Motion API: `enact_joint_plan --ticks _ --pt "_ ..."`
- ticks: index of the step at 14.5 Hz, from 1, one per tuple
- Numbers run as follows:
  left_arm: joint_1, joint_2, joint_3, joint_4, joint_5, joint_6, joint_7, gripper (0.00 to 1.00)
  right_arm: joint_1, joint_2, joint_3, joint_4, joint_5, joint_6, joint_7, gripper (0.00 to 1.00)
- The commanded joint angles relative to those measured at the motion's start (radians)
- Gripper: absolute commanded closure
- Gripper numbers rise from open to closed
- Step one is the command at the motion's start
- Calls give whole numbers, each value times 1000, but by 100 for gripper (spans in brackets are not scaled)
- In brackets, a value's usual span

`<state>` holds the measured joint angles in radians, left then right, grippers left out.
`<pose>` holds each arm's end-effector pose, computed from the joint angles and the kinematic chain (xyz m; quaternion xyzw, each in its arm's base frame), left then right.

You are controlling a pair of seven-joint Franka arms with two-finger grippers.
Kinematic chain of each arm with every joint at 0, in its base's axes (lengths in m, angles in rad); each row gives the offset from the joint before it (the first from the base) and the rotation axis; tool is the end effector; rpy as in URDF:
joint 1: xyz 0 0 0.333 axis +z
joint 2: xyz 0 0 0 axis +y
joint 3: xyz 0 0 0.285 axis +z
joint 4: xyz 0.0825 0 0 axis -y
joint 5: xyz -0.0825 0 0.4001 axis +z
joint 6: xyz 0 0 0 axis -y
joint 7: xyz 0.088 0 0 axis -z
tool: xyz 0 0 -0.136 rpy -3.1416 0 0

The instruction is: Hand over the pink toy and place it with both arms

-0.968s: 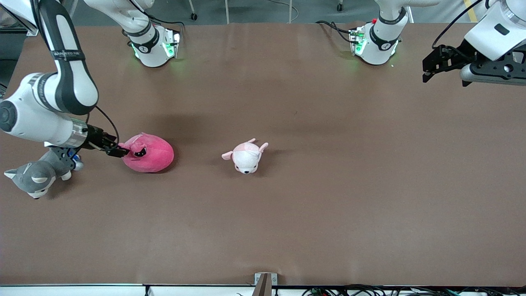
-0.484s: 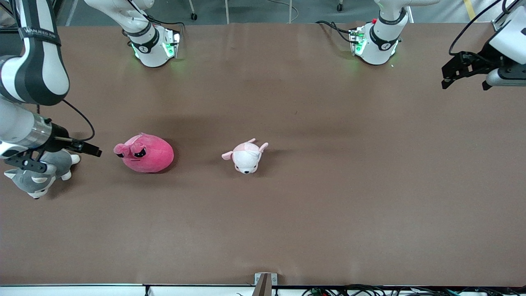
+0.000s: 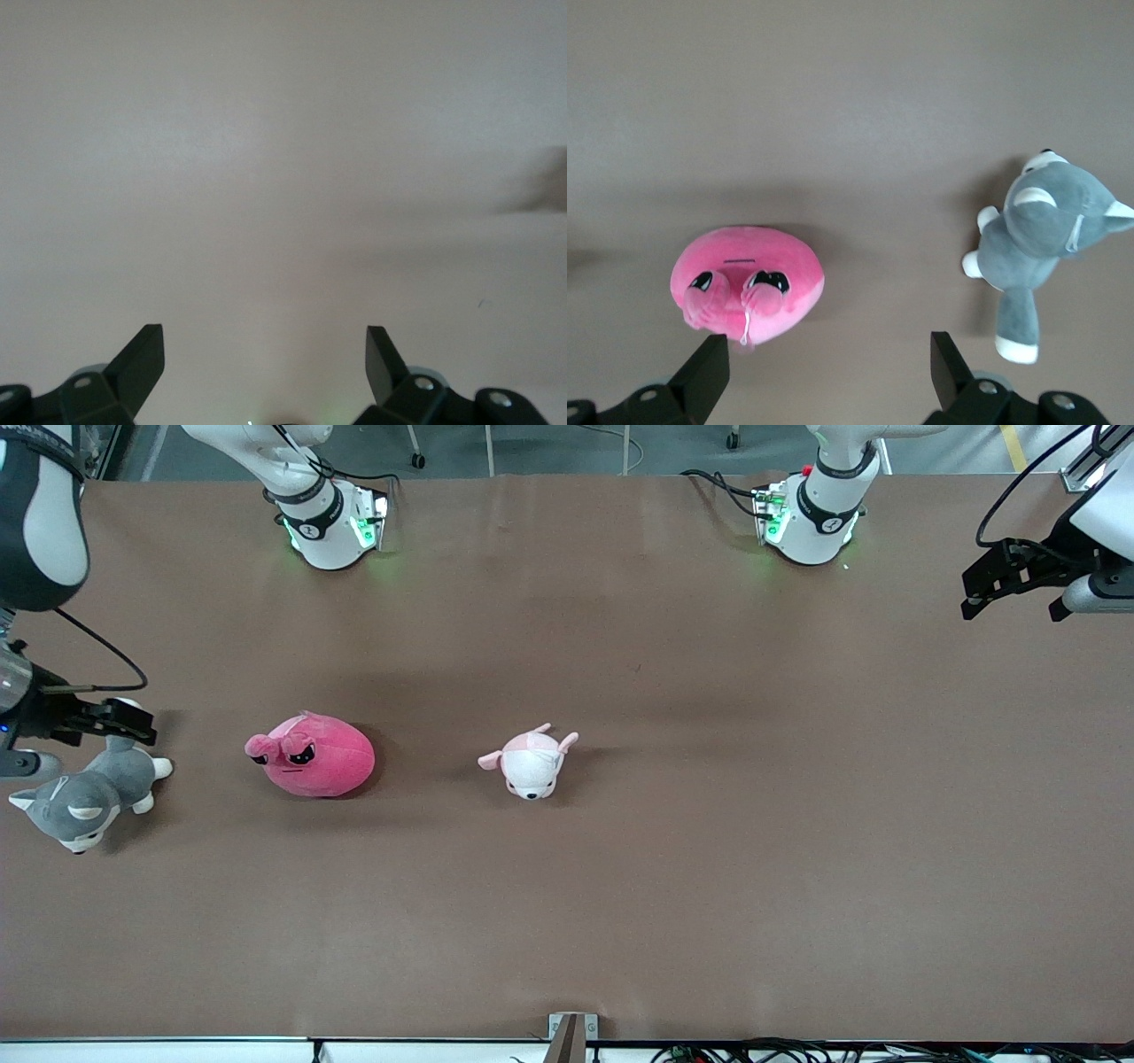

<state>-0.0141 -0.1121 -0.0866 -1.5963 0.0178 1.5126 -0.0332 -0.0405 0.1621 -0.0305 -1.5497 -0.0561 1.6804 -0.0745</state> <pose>0.5308 -0.0535 0.6086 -0.9993 0.0329 -0.0149 0.0127 0.6169 -0.0499 0.4880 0.9994 0.0054 -0.0178 0.0291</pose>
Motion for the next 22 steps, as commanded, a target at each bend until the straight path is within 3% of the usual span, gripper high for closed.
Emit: enact_joint_plan --ticks 1,13,16,18,22 --pt "10 31 -10 59 -9 -2 -8 0 -12 -1 6 52 -22 -62 -14 0" --pt "16 54 -10 76 -21 0 -16 0 24 8 14 103 -5 -105 -5 0" --pt "3 81 -13 79 -12 0 -22 0 19 7 17 103 2 -182 -4 0" --pt "3 98 -13 111 -12 0 -21 0 7 -13 6 85 77 -192 -2 0" --pt "14 111 -13 119 -21 0 -14 0 -7 -73 7 40 81 -199 12 0"
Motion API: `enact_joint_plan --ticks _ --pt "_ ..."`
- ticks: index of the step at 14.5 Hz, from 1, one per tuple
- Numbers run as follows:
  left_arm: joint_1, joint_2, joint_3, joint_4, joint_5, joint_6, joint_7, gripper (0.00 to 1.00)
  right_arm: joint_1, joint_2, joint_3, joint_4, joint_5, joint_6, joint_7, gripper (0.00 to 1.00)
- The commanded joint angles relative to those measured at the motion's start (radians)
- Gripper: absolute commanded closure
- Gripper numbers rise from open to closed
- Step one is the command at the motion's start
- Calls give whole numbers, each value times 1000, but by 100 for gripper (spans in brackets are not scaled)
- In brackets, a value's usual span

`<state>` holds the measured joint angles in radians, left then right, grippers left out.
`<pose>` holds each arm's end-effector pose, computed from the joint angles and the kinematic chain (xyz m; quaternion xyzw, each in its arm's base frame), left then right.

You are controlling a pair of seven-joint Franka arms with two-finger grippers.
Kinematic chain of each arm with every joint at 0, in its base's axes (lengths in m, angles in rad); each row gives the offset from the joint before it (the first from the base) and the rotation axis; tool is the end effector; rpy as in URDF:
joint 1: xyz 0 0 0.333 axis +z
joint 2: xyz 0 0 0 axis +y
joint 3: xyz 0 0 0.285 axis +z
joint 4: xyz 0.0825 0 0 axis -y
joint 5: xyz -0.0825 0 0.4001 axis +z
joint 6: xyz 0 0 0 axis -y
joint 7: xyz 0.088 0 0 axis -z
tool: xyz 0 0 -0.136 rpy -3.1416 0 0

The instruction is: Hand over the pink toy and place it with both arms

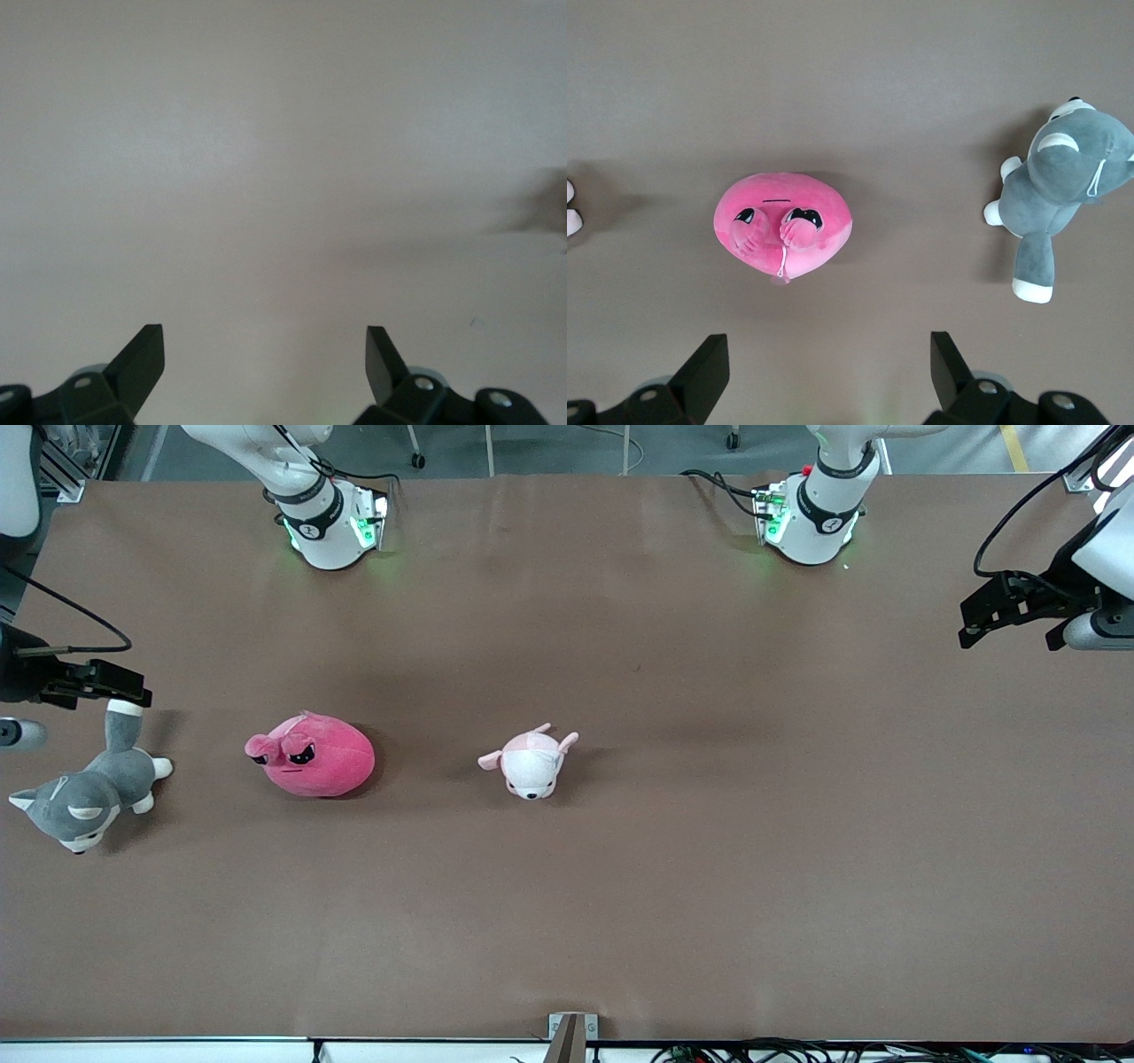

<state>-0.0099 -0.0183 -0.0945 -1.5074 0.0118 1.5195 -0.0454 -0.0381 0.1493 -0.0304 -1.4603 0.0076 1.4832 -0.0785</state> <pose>0.5585 -0.0573 0.6010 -0.9994 0.0291 -0.0156 0.0056 0.5959 -0.0387 0.5235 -0.9980 -0.0051 0.0628 0.0062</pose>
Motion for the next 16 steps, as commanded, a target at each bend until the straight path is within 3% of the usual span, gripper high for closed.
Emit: enact_joint_plan --ticks 1,8,16 --pt "10 17 -5 30 -15 -7 -4 0 -8 -80 7 -63 15 0 16 0" --pt "8 18 -5 30 -13 -7 -5 0 1 -217 14 -158 6 5 14 0" --pt "8 18 -5 30 -13 -7 -7 0 6 -252 15 -169 6 -6 16 0"
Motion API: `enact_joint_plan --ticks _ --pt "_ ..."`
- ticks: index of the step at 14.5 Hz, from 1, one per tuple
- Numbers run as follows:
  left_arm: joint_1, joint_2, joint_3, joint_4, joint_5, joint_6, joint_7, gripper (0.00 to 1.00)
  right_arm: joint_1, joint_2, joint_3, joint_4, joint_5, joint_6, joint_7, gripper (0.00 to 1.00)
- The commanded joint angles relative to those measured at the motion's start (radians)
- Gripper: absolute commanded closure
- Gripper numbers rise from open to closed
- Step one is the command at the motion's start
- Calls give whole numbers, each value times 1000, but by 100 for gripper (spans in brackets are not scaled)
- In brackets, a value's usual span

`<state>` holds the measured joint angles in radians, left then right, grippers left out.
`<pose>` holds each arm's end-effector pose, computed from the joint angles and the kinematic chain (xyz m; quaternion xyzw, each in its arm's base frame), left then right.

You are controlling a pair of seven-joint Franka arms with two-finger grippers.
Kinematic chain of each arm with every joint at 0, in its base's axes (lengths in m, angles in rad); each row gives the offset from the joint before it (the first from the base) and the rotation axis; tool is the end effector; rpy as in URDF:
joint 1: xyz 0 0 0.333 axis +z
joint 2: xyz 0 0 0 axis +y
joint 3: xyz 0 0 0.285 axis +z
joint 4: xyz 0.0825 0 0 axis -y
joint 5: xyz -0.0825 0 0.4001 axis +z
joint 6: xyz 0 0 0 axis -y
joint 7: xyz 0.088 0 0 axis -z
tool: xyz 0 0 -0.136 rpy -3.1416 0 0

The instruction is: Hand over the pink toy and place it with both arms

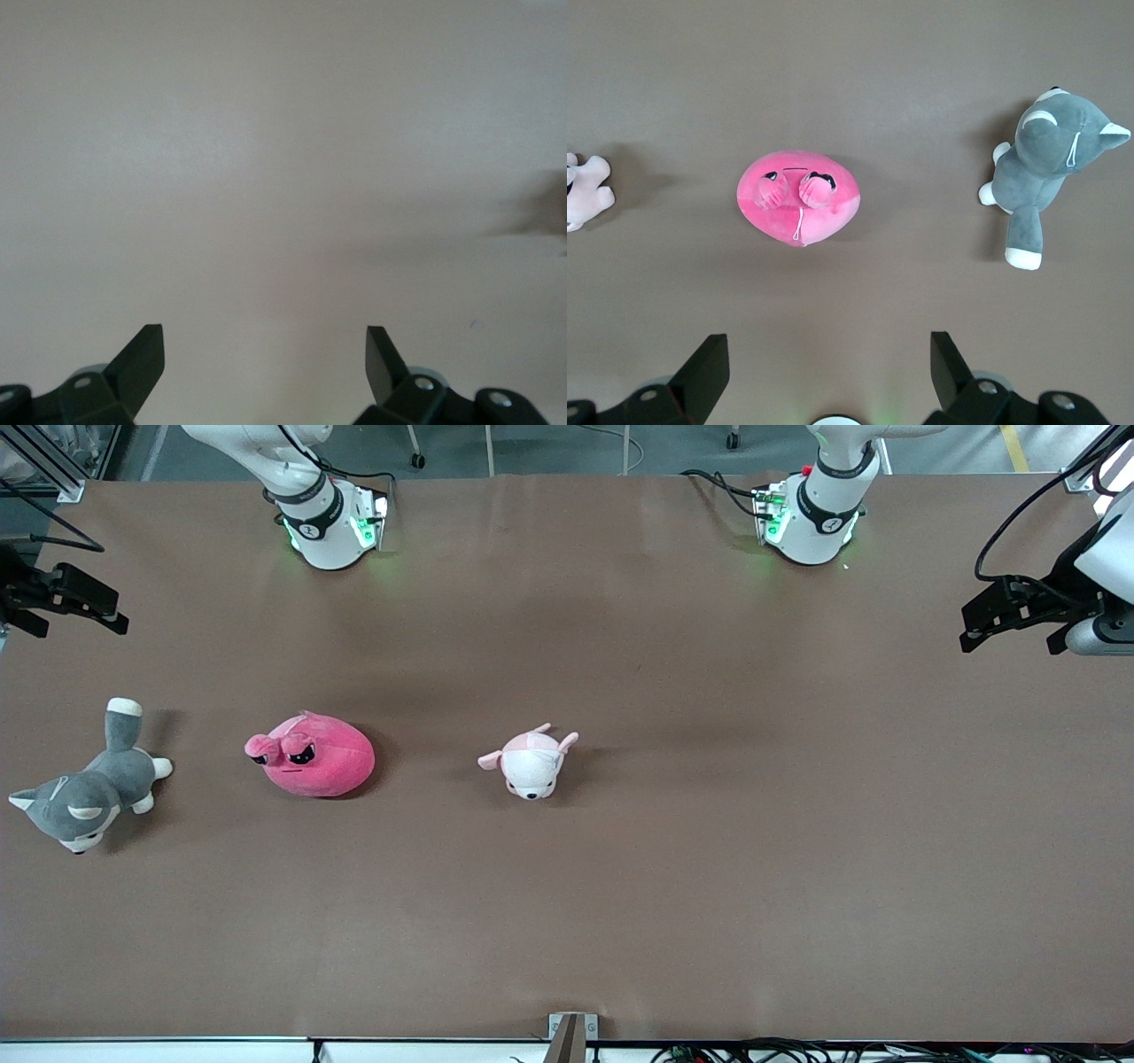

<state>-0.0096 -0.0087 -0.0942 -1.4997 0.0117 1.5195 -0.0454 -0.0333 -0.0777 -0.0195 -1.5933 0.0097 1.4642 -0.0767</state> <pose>0.5612 -0.0570 0.5994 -0.9995 0.0288 -0.0147 0.0052 0.5353 -0.0272 0.5877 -0.9996 -0.0124 0.0253 0.0072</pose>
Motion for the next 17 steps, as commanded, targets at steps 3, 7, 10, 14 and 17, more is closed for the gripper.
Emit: enact_joint_plan --ticks 3,7,10,14,17 --pt "8 9 -5 23 -13 -7 -7 0 -2 -27 4 -37 4 -7 14 0" --pt "8 9 -5 23 -13 -7 -7 0 0 -27 4 -37 15 -13 14 0" --pt "8 9 -5 23 -13 -7 -5 0 0 -27 6 -36 18 -19 15 0" --pt "7 10 -5 23 -13 -7 -5 0 1 -33 6 -34 21 -16 15 0" --pt "7 10 -5 23 -13 -7 -5 0 1 -33 6 -34 21 -12 14 0"
